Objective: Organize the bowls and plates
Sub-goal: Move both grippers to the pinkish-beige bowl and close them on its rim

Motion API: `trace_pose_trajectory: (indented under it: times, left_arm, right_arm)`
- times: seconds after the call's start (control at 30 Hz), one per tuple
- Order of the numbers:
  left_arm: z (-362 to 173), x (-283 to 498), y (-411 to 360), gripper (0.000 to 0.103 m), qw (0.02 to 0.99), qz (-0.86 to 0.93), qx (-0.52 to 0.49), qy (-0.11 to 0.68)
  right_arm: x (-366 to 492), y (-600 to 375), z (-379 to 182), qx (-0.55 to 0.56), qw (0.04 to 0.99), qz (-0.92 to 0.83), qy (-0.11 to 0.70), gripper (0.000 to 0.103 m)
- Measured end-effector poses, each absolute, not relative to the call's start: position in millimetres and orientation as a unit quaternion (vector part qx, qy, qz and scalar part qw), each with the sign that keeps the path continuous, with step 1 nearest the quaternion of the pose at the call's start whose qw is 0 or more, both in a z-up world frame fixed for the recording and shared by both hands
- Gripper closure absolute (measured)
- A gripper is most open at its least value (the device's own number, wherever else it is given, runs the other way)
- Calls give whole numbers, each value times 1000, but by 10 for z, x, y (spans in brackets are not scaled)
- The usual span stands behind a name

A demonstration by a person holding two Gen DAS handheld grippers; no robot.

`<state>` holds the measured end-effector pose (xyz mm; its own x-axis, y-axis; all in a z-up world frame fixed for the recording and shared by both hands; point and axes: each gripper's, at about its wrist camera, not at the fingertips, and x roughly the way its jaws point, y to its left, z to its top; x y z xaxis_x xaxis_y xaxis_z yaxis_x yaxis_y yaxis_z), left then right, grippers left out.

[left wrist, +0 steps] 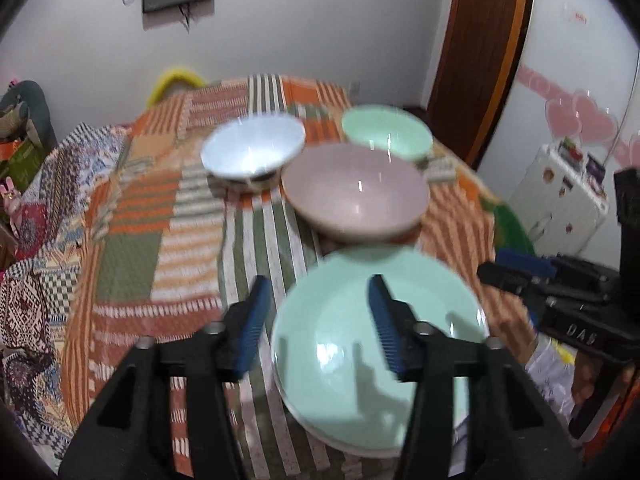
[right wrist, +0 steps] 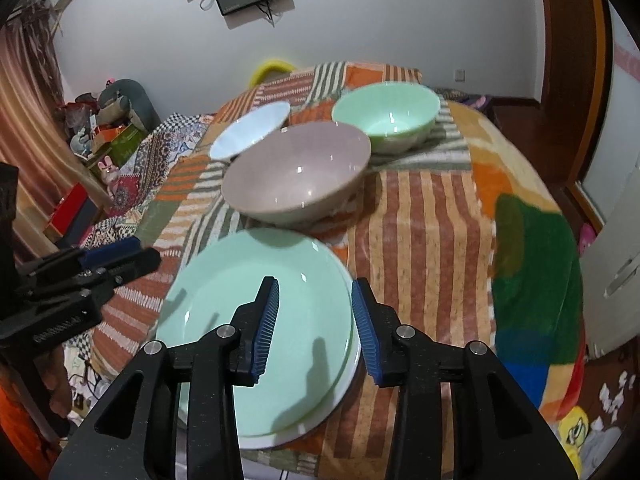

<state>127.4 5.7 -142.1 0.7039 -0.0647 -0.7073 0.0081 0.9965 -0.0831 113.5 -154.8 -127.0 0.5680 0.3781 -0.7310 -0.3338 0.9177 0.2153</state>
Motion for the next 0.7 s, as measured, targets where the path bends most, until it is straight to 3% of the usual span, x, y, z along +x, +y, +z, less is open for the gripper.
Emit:
trace_pose_trajectory:
  times: [0.2, 0.7]
  left_arm:
    - [-1216, 1429, 173, 34, 934, -13, -47, 353]
    - [-1533, 2219, 409, 30, 920, -10, -62, 388]
  right_arm:
    - [1233, -1537, -1105, 28, 902, 193, 386, 47]
    - [1748, -1461, -1163, 52, 906, 175, 381, 47]
